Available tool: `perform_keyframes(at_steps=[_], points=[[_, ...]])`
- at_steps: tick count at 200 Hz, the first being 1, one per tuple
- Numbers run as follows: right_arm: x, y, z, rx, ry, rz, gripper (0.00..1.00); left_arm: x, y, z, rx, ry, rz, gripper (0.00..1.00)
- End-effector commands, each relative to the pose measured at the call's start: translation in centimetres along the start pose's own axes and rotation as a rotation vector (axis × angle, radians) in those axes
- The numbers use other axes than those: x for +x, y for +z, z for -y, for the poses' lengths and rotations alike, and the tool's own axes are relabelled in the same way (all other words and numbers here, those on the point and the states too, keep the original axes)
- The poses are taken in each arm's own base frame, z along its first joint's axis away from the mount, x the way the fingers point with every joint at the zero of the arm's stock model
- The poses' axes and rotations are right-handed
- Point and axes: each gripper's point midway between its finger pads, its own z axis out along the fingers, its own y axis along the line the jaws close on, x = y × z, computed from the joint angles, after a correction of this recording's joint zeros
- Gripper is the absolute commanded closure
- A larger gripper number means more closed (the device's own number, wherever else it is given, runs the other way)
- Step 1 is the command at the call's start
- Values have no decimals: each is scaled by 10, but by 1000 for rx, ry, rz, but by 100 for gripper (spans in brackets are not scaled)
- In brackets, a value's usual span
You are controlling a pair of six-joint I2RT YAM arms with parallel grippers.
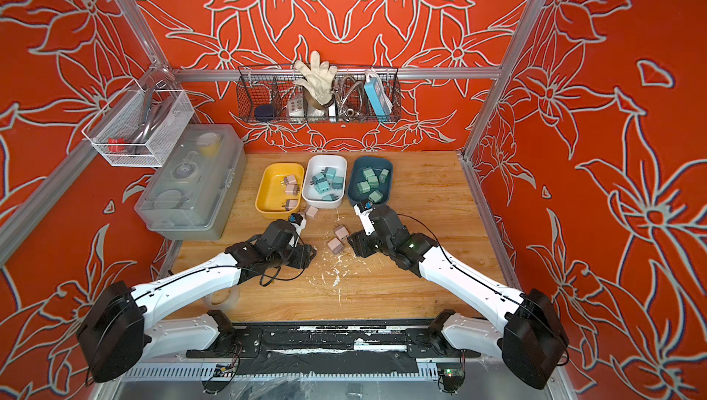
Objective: Place the plugs by color into the storage box
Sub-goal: Pick up the plug from the center of the board.
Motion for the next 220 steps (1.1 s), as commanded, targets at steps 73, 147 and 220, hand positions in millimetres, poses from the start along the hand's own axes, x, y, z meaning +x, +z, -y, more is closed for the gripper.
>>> perform_keyframes(at_steps=[73, 147, 220], points=[[12, -20, 36, 179, -140, 96, 34, -25, 18, 18, 20, 64, -4, 34], [19, -27, 38, 173, -158, 124, 33, -36, 75, 46, 96, 51, -80, 33], [29, -14, 30, 109, -146, 91, 33, -33, 101, 50, 74, 76, -141, 32]])
